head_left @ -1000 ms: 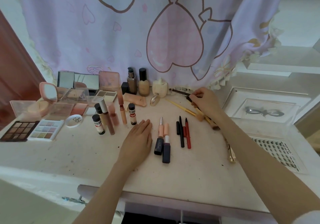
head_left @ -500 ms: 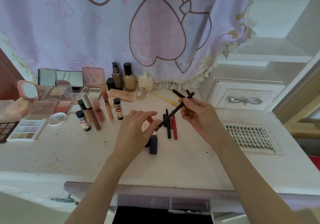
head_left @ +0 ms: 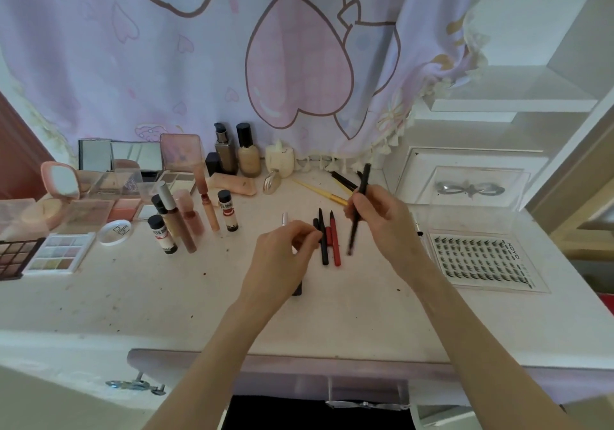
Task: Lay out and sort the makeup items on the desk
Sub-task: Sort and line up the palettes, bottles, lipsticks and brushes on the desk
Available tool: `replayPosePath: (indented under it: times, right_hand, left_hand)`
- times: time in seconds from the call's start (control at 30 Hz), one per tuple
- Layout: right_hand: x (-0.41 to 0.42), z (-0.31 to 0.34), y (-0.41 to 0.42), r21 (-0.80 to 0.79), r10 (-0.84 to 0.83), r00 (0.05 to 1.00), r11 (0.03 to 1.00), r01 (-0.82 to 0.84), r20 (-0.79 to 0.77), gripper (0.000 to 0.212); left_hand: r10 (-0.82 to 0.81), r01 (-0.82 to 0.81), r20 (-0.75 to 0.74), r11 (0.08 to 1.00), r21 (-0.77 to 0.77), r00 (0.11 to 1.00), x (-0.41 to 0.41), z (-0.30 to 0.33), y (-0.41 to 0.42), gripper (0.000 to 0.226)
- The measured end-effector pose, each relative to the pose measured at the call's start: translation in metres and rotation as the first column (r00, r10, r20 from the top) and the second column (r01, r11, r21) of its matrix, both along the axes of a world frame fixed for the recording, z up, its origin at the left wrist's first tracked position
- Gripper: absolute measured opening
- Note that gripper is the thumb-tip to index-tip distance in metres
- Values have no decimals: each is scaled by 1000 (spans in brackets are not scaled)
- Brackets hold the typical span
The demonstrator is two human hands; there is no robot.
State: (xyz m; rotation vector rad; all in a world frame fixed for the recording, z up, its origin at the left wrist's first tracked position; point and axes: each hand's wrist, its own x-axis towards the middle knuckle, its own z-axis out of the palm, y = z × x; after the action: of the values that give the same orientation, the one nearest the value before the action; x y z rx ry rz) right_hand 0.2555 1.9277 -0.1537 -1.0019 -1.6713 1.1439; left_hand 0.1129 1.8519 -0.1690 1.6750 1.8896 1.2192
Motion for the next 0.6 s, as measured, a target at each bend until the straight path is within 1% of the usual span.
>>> replayPosePath:
  times: [0.07, 0.13, 0.17, 0.2, 0.27, 0.3, 0.43, 0.6]
  right_hand:
    - [6, 4, 0, 79, 79, 981, 992, -95, 178, 16]
    - [7, 4, -1, 141, 148, 908, 966, -218, 392, 13]
    - [7, 2, -2, 171, 162, 869, 948, -268, 467, 14]
    - [7, 0, -3, 190, 174, 848, 934, -303, 501, 14]
    - [8, -1, -4, 226, 182, 847, 917, -330, 499, 14]
    - [9, -2, -4, 252, 172, 847, 908, -335, 504, 16]
    - [9, -4, -5, 310, 140, 837, 886, -344, 529, 19]
    - [9, -7, -7, 283, 157, 839, 896, -343, 521, 19]
  left_hand:
    - [4, -4, -2, 1000, 18, 1000, -4, 11, 3, 22]
    - [-66, 65, 6, 998, 22, 998, -7, 25, 7, 32]
    - [-106, 107, -16, 994, 15, 994, -8, 32, 9, 32]
    - [-139, 140, -59, 990, 4, 989, -9, 38, 10, 28]
    - [-167, 167, -130, 986, -9, 977, -11, 43, 12, 13]
    - [-171, 171, -134, 985, -11, 976, -12, 44, 11, 9]
    - [-142, 140, -99, 990, -24, 985, -11, 42, 9, 12]
    - [-131, 127, -97, 991, -50, 987, -12, 41, 9, 10]
